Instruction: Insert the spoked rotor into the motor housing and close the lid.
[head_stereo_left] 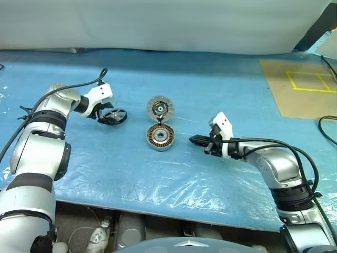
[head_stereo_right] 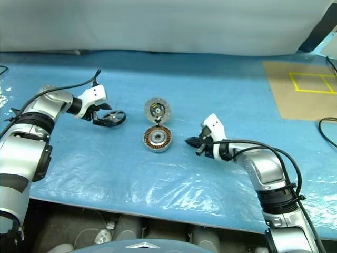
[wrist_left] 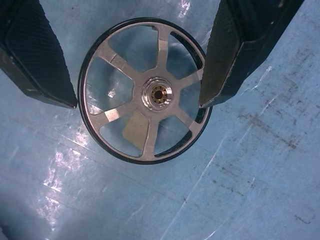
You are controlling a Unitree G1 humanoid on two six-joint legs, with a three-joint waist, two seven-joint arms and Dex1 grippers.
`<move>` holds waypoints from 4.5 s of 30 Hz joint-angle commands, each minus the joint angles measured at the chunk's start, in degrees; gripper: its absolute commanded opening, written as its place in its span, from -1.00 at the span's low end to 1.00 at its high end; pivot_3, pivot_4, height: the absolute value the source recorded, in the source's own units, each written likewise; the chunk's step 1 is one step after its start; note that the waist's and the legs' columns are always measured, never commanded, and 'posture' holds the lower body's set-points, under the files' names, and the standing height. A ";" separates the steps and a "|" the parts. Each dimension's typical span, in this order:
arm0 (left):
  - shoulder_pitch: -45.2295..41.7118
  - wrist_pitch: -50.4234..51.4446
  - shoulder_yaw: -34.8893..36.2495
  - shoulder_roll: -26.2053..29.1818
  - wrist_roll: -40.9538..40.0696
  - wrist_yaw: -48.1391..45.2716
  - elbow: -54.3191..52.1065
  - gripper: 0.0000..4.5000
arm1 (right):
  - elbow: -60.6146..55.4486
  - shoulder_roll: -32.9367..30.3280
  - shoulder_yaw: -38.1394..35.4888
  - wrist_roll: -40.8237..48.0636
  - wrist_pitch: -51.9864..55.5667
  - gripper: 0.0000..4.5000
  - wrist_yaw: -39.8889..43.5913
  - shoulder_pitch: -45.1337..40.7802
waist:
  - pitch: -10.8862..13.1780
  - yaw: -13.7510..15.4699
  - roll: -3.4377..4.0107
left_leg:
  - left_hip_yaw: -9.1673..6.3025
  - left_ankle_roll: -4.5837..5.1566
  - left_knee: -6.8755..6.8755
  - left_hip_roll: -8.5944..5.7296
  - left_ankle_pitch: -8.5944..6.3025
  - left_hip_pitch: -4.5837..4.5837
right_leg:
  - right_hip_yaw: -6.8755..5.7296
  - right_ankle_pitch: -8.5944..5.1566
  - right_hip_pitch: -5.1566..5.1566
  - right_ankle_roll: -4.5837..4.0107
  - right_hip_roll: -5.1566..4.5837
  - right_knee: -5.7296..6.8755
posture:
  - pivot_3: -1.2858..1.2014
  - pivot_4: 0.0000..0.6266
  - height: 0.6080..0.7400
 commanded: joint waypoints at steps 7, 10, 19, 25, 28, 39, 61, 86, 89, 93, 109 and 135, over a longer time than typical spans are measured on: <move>-2.09 3.96 5.91 0.49 -2.80 -2.34 0.39 0.81 | -1.77 -0.93 0.64 0.27 -1.37 -0.98 0.37 0.24 | 0.00 0.03 0.00 | 0.01 0.00 0.00 0.00 0.00 0.00 | 0.00 0.00 0.00 0.00 -0.01 0.00 | 0.03 -0.52 1.00; -1.33 2.36 6.05 0.03 -1.67 2.11 0.62 0.81 | -2.42 -1.00 1.16 0.30 -1.08 -0.98 0.16 0.37 | 0.00 0.04 0.00 | 0.00 0.00 0.00 0.00 0.00 0.00 | 0.00 0.00 0.00 0.00 -0.01 0.00 | 0.03 -0.52 1.00; 0.29 0.25 4.49 -0.58 0.96 4.45 1.24 0.81 | -4.72 -2.46 0.17 1.13 0.52 -0.98 -0.20 1.45 | 0.01 -0.03 -0.02 | -0.11 0.00 0.00 -0.01 0.00 0.00 | 0.00 0.01 0.01 0.01 -0.01 0.00 | 0.03 -0.52 1.00; 1.23 -0.53 3.52 -0.71 2.85 3.10 1.21 0.81 | -4.74 -2.68 -0.46 1.48 1.17 -0.98 -0.52 1.09 | 0.01 0.08 -0.03 | -0.31 0.00 0.01 -0.01 0.00 -0.01 | -0.01 0.01 0.01 0.01 -0.01 0.00 | 0.03 -0.52 1.00; 1.59 -1.50 3.28 -0.80 3.26 3.14 1.14 0.81 | -4.32 -2.77 -0.46 1.25 1.02 -0.98 -0.69 1.04 | 0.01 0.07 -0.03 | -0.33 0.00 0.01 -0.01 0.00 0.00 | -0.01 0.01 0.01 0.01 -0.01 0.00 | 0.03 -0.52 1.00; 0.12 -5.76 5.90 0.38 1.04 1.34 0.64 0.81 | -2.59 -2.82 0.56 0.45 -0.72 -0.98 -0.45 1.25 | 0.02 0.07 -0.03 | -0.34 0.00 0.01 0.00 0.00 0.01 | -0.01 0.01 0.03 0.01 -0.01 -0.01 | 0.03 -0.52 1.00; 0.68 -8.29 6.13 0.14 1.89 -4.33 0.18 -0.05 | -2.04 -2.34 1.11 0.31 -0.95 -1.00 -1.42 1.67 | 0.02 0.13 -0.03 | -0.33 0.00 0.01 0.00 0.00 0.01 | -0.01 0.01 0.03 0.01 -0.01 0.00 | 0.03 -0.52 1.00; 3.07 -12.73 -1.76 -0.69 9.63 0.06 1.29 -0.05 | -3.99 -3.14 0.08 0.85 0.62 -1.00 -3.66 3.61 | 0.02 0.00 -0.04 | -0.34 0.00 0.00 -0.01 0.00 0.09 | 0.00 0.01 0.09 0.02 -0.02 0.00 | 0.03 -0.52 1.00; 3.30 -12.98 -2.13 -0.31 9.90 0.06 1.37 -0.05 | -3.76 -3.21 -0.04 0.69 0.67 -1.00 -3.79 3.45 | 0.02 -0.22 -0.04 | -0.34 0.00 -0.01 0.00 0.00 0.19 | 0.00 0.01 0.16 0.02 -0.01 0.00 | 0.03 -0.52 1.00; 3.64 -12.72 -0.95 -0.77 8.40 -0.57 1.41 -0.21 | -3.35 -3.45 0.46 0.10 0.09 -1.00 -3.64 3.21 | 0.02 -0.28 -0.04 | -0.34 0.00 -0.01 0.00 0.00 0.26 | 0.02 0.01 0.22 0.02 -0.01 0.00 | 0.03 -0.52 1.00; 8.00 -4.22 8.53 -1.98 -3.72 -10.41 -4.38 -0.42 | -2.36 -2.98 0.08 0.37 -0.34 -1.00 -3.35 2.79 | -0.06 0.08 0.13 | -0.26 0.00 -0.13 -0.10 -0.01 0.85 | 0.09 -0.16 0.76 -0.25 -0.14 -0.09 | 0.03 -0.52 1.00; 15.56 20.58 4.82 -10.26 -20.99 -13.14 -41.76 -0.42 | 0.42 -2.07 0.04 -0.46 -3.66 -1.00 -3.53 2.83 | 0.02 -0.22 0.01 | 0.17 0.09 -0.09 -0.01 0.04 -0.03 | 0.01 -0.03 -0.07 -0.05 -0.04 -0.08 | 0.03 -0.52 1.00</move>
